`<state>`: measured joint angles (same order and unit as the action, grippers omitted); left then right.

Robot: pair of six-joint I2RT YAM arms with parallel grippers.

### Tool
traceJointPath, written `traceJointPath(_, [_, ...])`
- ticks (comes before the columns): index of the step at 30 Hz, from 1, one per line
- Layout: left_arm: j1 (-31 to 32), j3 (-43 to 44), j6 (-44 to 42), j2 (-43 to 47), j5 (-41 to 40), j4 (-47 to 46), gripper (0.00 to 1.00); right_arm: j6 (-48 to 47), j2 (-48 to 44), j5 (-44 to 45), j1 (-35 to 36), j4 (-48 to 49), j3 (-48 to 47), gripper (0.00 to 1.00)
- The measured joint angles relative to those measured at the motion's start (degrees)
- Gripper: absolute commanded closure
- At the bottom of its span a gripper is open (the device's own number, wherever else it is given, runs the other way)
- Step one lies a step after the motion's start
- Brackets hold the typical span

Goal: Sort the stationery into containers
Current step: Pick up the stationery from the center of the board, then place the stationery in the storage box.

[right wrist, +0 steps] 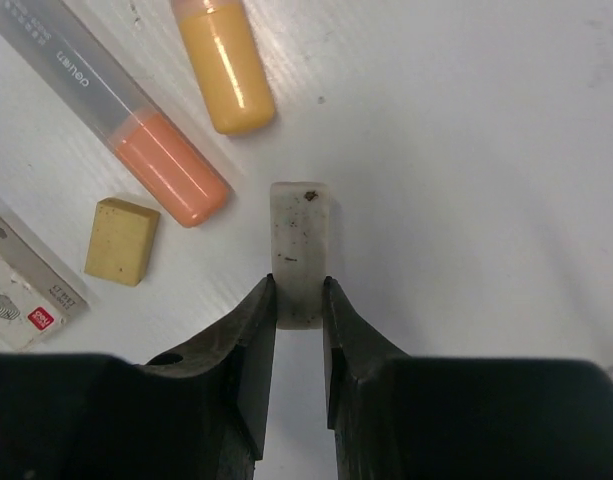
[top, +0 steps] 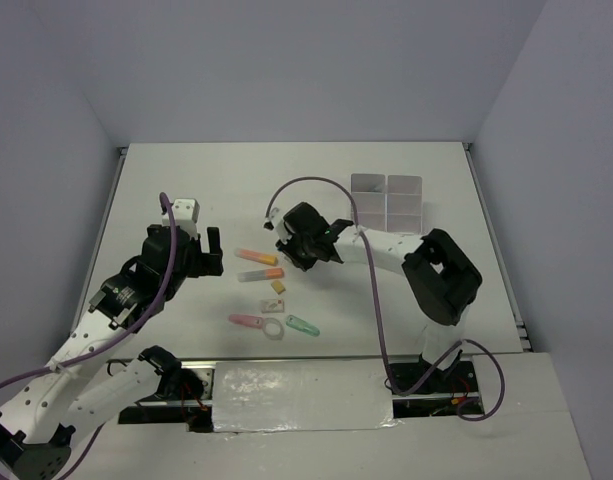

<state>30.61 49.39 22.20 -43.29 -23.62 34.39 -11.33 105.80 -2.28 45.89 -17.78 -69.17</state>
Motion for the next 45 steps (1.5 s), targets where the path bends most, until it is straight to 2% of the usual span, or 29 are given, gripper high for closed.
traceJointPath(4, [0.0,0.0,0.0,0.0,0.2,-0.1,0.01,1.0,-6.1,2.2,-2.6,1.3,2.1,0.99])
traceJointPath(9, [0.0,0.0,0.0,0.1,0.4,-0.1,0.01,1.2,-15.1,4.4,-10.6,2.7,3.7,0.97])
traceJointPath(14, [0.0,0.0,-0.9,0.4,1.1,-0.2,0.01,-3.3,-19.7,8.1,-16.9,4.8,3.7,0.97])
traceJointPath(20, [0.0,0.0,-1.1,0.4,1.3,-0.2,0.01,-7.9,-18.4,11.3,-20.3,4.6,3.1,0.98])
traceJointPath(26, [0.0,0.0,-1.2,0.4,1.7,-0.6,0.01,-9.0,-17.7,13.0,-25.1,4.6,3.2,0.94])
traceJointPath(45, [0.0,-0.1,-1.3,0.8,3.0,-1.6,0.01,-11.8,-15.4,12.7,-25.1,7.1,5.0,0.83])
